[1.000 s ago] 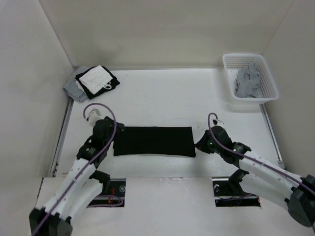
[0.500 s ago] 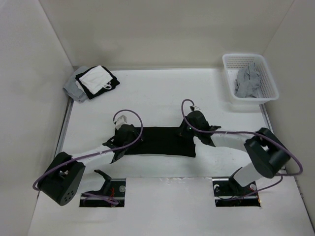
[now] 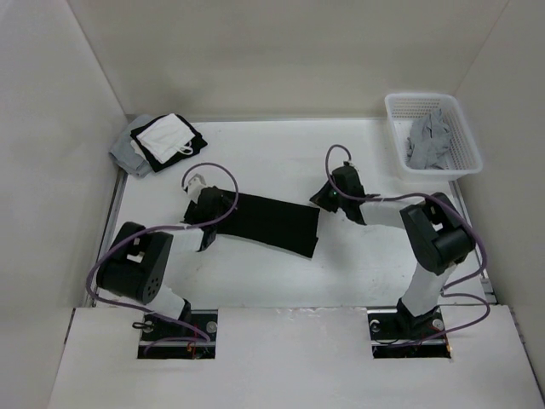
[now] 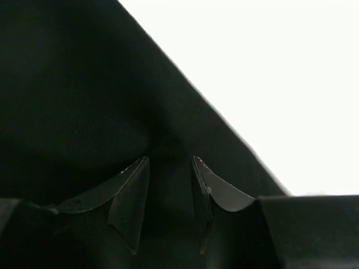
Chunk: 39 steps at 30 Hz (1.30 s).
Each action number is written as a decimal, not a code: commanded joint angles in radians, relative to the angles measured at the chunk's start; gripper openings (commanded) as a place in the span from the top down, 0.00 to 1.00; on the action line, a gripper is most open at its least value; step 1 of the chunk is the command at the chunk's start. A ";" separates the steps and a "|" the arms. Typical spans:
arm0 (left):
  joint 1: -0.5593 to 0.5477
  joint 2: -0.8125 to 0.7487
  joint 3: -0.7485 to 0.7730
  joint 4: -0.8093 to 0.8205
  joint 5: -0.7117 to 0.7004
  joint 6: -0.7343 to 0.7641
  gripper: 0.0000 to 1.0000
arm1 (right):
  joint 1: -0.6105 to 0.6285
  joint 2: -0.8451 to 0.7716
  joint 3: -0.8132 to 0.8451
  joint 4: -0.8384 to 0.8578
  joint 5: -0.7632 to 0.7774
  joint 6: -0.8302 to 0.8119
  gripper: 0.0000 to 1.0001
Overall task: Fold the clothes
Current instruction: Fold the tank top
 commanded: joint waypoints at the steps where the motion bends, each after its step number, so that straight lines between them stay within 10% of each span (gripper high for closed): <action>1: 0.020 0.018 0.124 0.040 0.006 0.029 0.65 | -0.031 0.040 0.092 0.013 0.042 -0.019 0.92; 12: -0.273 -0.233 -0.015 -0.039 0.020 0.028 0.69 | -0.001 -0.283 -0.196 0.065 0.017 -0.074 0.57; 23: -0.242 -0.166 -0.204 0.051 0.035 -0.026 0.71 | 0.162 -0.394 -0.466 0.148 0.010 0.079 0.41; 34: -0.218 -0.282 -0.286 0.018 0.104 -0.071 0.71 | 0.190 -0.175 -0.449 0.354 -0.006 0.222 0.48; 39: -0.209 -0.439 -0.260 -0.088 0.119 -0.069 0.70 | 0.181 -0.086 -0.408 0.455 -0.026 0.254 0.70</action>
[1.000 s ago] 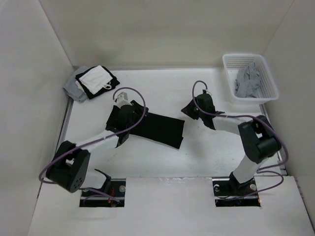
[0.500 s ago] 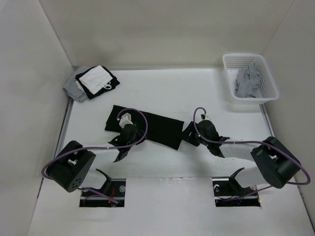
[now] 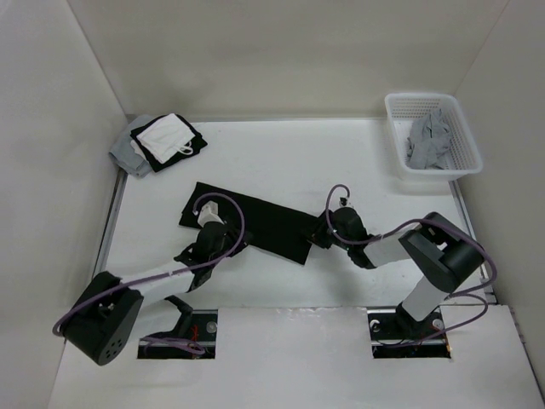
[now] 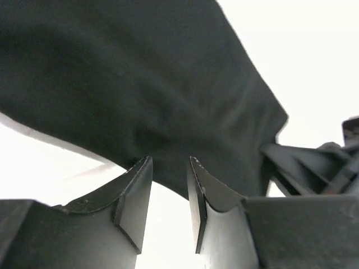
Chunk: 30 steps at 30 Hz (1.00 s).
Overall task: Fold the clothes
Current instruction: Fold the tank top
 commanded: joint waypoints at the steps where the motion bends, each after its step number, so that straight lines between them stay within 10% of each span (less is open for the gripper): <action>1: 0.008 -0.121 0.018 -0.076 0.016 -0.003 0.70 | -0.004 0.049 0.012 0.054 -0.011 0.025 0.75; 8: 0.017 -0.273 0.099 -0.216 0.006 0.024 0.70 | -0.065 -0.152 -0.089 -0.013 -0.032 -0.010 0.99; 19: -0.031 -0.231 0.167 -0.181 0.006 0.027 0.69 | -0.007 -0.898 0.004 -0.933 0.138 -0.136 0.98; 30: 0.096 -0.340 0.176 -0.184 0.108 0.030 0.68 | 0.065 -0.342 0.698 -1.084 0.141 -0.333 0.99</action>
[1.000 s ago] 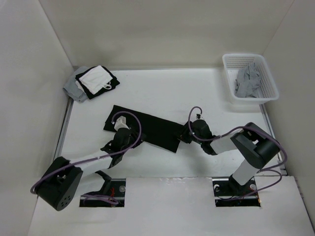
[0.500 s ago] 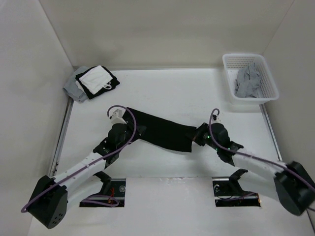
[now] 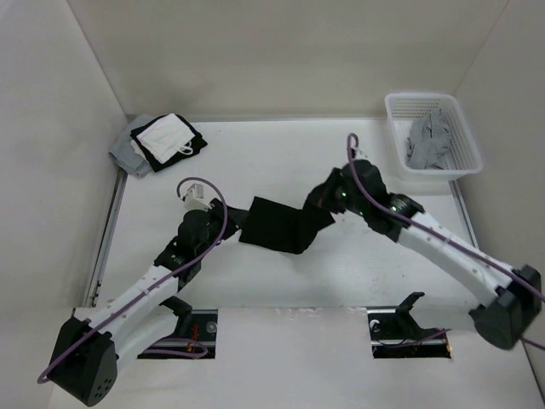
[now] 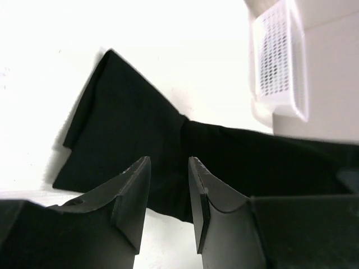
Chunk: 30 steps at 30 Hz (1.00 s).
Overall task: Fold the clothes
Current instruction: Fold the tank top
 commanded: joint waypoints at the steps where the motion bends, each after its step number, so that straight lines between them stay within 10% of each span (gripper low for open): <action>1: 0.040 -0.053 0.035 0.034 0.065 0.010 0.68 | 0.029 0.215 0.200 -0.060 0.005 -0.093 0.99; 10: 0.185 -0.177 -0.023 -0.006 0.171 0.008 0.66 | 0.147 0.794 0.671 -0.159 0.006 -0.145 0.77; 18: 0.239 -0.183 0.023 -0.026 0.168 0.028 0.66 | 0.181 0.589 0.599 -0.001 0.005 -0.162 0.48; 20: 0.196 -0.121 0.048 0.000 0.140 0.042 0.65 | 0.172 0.482 0.462 0.057 0.014 -0.171 0.51; 25: 0.019 0.100 0.121 0.081 -0.054 0.129 0.63 | 0.118 0.403 0.198 0.150 0.002 -0.182 0.97; 30: -0.084 0.336 0.199 0.141 -0.228 0.224 0.60 | 0.104 0.406 0.067 0.260 0.009 -0.205 0.94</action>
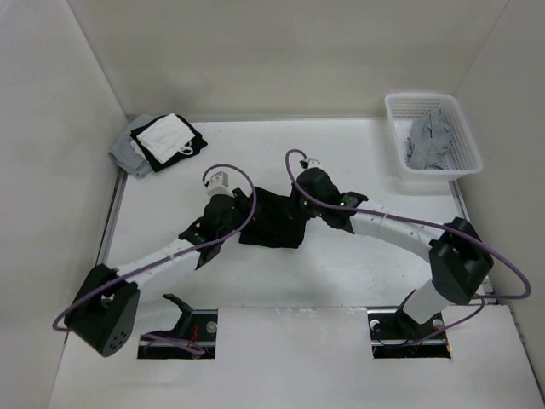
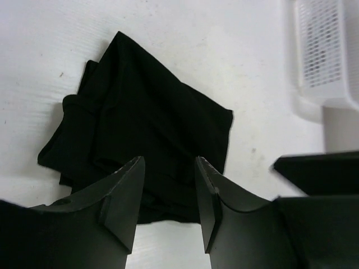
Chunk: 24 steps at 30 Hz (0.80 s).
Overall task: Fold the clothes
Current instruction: Fold the tank top
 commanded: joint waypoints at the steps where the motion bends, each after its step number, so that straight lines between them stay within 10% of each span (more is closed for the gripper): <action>1: -0.026 0.115 0.081 0.120 -0.133 0.095 0.60 | -0.007 0.028 -0.077 0.107 -0.006 -0.032 0.94; 15: 0.092 0.346 -0.092 0.139 0.007 0.045 0.69 | -0.090 0.136 -0.255 0.323 -0.055 0.010 0.93; 24: 0.092 -0.104 -0.181 0.033 0.071 -0.004 0.62 | -0.159 0.116 -0.309 0.359 -0.094 0.001 0.92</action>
